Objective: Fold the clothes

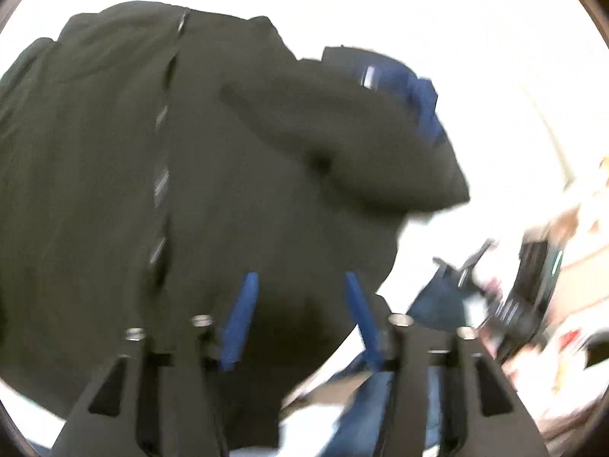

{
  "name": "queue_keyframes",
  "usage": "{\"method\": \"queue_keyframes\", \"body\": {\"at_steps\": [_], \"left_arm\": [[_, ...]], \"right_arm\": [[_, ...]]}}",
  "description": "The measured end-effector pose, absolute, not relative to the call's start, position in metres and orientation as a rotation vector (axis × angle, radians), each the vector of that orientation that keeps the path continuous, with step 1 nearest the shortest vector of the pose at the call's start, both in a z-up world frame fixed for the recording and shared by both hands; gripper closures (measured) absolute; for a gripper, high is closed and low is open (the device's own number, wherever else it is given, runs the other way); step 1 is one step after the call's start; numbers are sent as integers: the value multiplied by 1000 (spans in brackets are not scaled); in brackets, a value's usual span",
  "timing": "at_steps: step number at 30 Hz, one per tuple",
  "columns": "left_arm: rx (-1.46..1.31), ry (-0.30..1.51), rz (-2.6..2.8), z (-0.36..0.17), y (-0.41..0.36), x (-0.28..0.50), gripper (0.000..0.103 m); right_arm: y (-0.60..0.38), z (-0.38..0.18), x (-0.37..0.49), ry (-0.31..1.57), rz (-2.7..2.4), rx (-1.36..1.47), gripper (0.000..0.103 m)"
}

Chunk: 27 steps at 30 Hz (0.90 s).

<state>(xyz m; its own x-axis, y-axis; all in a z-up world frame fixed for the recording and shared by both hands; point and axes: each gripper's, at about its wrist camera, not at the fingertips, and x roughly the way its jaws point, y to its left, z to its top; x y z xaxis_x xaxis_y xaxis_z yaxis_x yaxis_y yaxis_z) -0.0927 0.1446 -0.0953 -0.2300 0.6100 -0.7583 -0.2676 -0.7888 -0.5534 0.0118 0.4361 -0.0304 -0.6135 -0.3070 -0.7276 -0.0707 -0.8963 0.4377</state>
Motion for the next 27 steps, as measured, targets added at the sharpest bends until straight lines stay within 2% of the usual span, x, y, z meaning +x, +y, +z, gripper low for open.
{"method": "queue_keyframes", "body": {"at_steps": [3, 6, 9, 12, 16, 19, 20, 22, 23, 25, 27], "left_arm": [[-1489, -501, 2028, -115, 193, -125, 43], [-1452, -468, 2042, -92, 193, -126, 44], [-1413, -435, 2044, -77, 193, -126, 44], [-1368, -510, 2020, -68, 189, -146, 45], [-1328, -606, 1999, -53, 186, -166, 45], [-1344, -649, 1966, -54, 186, -177, 44], [-1350, -668, 1953, -56, 188, -180, 43], [-1358, -707, 1928, -61, 193, -187, 34], [-1351, -730, 1912, -65, 197, -189, 30], [-1361, -699, 1913, -70, 202, -189, 21], [-1373, -664, 1915, -76, 207, -188, 21]], "right_arm": [[455, -20, 1, -655, -2724, 1305, 46], [494, -1, 1, -672, -2805, 1247, 40], [505, 20, -16, -650, -2798, 1150, 39], [496, 30, -50, -604, -2718, 1140, 39], [467, 17, -94, -595, -2550, 1271, 51], [448, 2, -101, -622, -2481, 1248, 52], [443, 1, -97, -621, -2458, 1222, 57], [428, -2, -89, -593, -2416, 1167, 68], [418, -4, -85, -577, -2389, 1146, 69], [398, -14, -81, -568, -2336, 1130, 70], [380, -25, -74, -566, -2284, 1139, 69]]}}
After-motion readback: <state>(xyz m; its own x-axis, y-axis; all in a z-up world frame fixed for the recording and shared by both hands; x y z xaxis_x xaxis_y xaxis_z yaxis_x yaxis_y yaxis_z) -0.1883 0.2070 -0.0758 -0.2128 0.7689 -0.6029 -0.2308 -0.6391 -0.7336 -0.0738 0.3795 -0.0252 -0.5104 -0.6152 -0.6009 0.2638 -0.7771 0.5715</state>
